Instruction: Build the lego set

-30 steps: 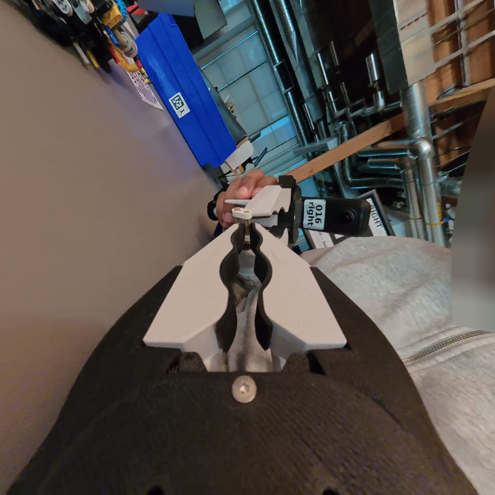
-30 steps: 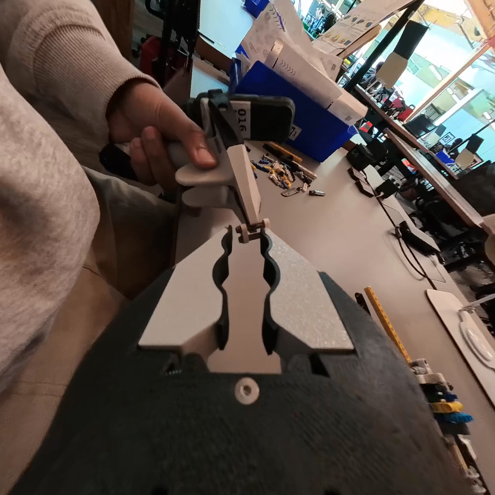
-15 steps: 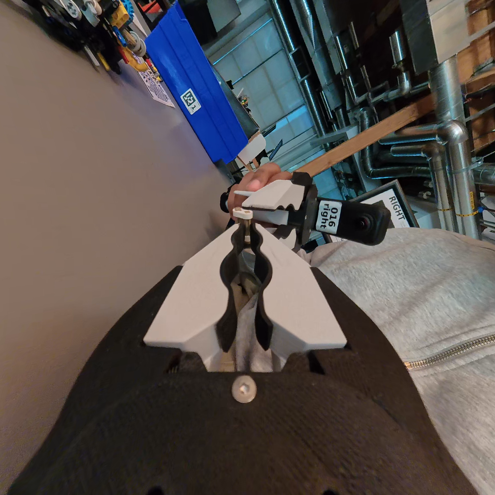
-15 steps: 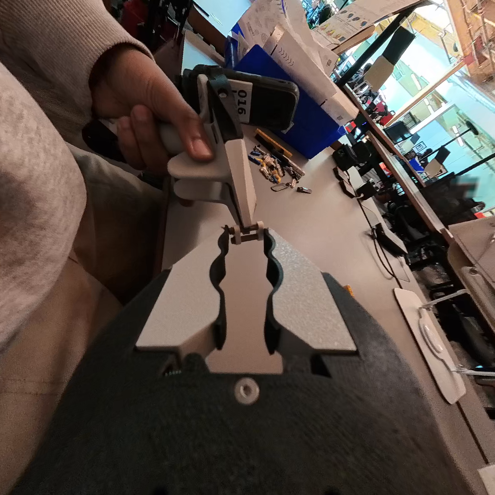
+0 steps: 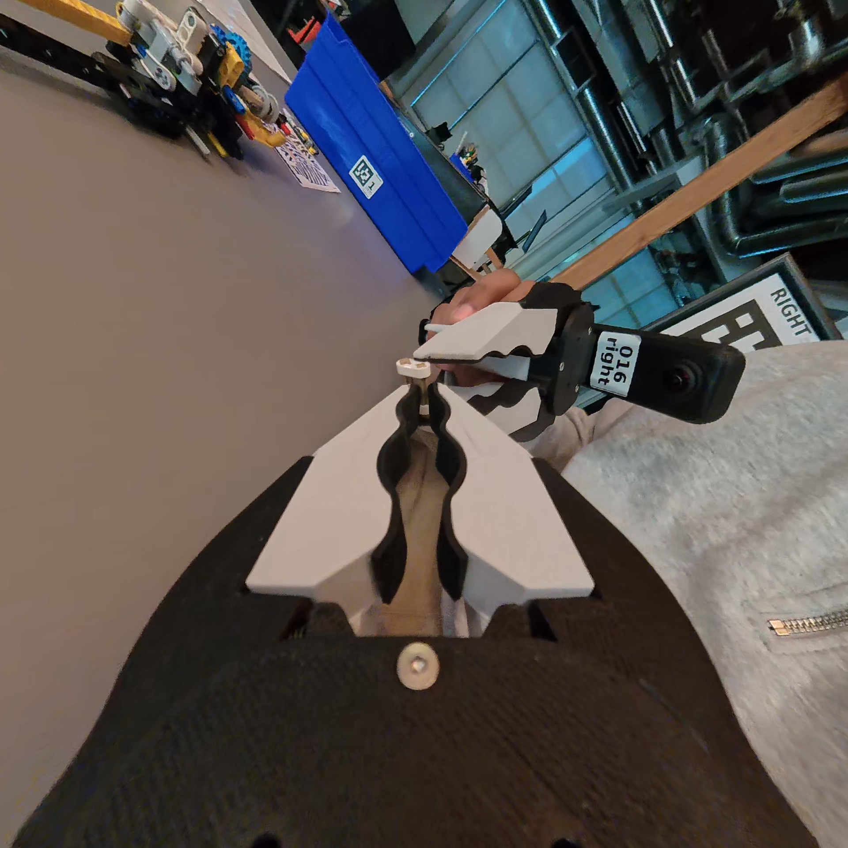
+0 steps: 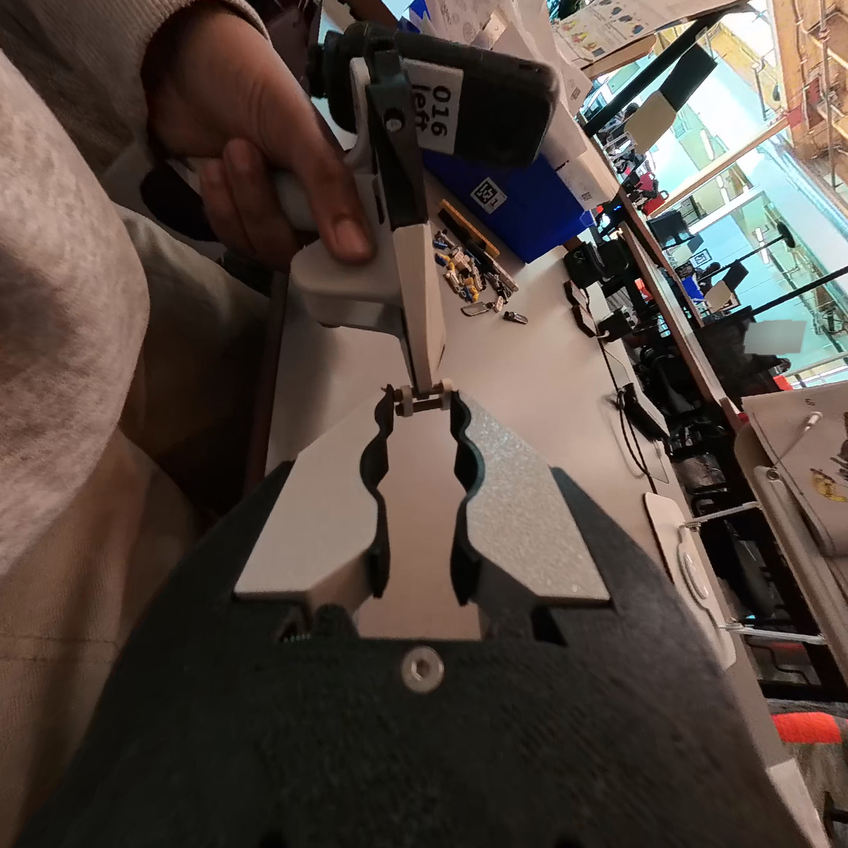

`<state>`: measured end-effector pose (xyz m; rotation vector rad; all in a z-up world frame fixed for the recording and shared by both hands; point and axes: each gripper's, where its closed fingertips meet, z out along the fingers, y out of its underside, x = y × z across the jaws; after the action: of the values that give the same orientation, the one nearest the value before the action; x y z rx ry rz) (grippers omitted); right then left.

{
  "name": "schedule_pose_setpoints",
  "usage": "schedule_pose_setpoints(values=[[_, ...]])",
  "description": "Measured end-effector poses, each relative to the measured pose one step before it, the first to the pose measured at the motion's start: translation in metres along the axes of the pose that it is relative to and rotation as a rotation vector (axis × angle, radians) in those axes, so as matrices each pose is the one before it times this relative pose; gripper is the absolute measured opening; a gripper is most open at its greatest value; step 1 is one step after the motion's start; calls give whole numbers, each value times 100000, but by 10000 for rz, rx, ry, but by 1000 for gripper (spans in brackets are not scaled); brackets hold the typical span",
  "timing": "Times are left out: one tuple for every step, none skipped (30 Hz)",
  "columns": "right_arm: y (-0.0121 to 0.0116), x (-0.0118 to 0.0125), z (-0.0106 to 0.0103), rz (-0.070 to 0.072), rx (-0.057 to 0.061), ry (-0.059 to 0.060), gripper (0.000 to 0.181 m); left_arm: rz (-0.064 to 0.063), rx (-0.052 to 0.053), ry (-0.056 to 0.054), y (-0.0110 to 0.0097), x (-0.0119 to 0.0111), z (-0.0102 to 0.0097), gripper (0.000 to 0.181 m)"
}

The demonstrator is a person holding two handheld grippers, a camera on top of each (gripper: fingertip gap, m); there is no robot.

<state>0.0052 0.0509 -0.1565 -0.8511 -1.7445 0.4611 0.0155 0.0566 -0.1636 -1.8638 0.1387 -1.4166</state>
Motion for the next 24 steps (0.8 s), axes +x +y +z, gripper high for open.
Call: schedule_pose_setpoints(values=[[103,-101,46,-38,-72,-41,23,91,-63,-103,93,-145,7,3],[78,-97,51,-59,-77,-20,23,99,-56,-102,53,-122,-1,2],[59,-71,39,-60,-71,-10,23,86,-59,-79,57,-81,-4,2],[16,-33,22,-6,-45,-3,23,56,-16,-39,0,-34,-20,2],[-12,-26,-7,43,-8,-12,23,-11,0,-4,0,3,0,2],[31,-69,-10,60,-8,-65,23,-18,-51,-11,86,-48,16,2],[68,-121,10,52,-33,-90,23,46,-67,-54,114,-104,25,3],[76,-100,23,-1,-45,-48,23,52,-66,-61,70,-90,16,3],[62,-81,22,-39,-50,-18,23,61,-59,-55,61,-62,7,3],[57,-64,24,0,-56,-24,23,70,-46,-63,49,-87,17,3],[30,-61,2,28,-27,-22,23,39,-36,-29,28,-26,8,2],[21,-64,-24,35,2,-35,23,6,-43,-13,54,-17,27,2],[17,-39,-13,43,0,-36,23,14,-13,-16,26,-18,17,2],[4,-42,-18,6,-3,-9,23,3,-4,2,-3,3,-13,2],[15,-53,-6,-5,-30,-28,23,26,-65,-22,78,-35,10,2],[35,-73,5,18,-53,-34,23,50,-40,-39,35,-44,13,2],[34,-47,-16,0,-43,-20,23,25,-17,-21,28,3,7,2],[15,-56,-25,-10,-37,-29,23,2,-36,-13,59,2,31,2],[10,-36,-24,21,-21,-19,22,-3,9,7,-9,0,0,2],[5,-37,-20,36,-13,-27,22,-12,-17,17,30,0,3,2],[29,-58,-11,25,-31,-47,22,-19,-40,-1,60,-29,16,2],[25,-54,8,-1,-23,-22,22,1,-4,-6,13,-16,-1,2],[33,-57,-3,-5,-26,-25,22,5,-56,-19,81,-29,6,3],[30,-69,11,-2,-42,-26,22,13,-40,-17,49,-29,7,2]])
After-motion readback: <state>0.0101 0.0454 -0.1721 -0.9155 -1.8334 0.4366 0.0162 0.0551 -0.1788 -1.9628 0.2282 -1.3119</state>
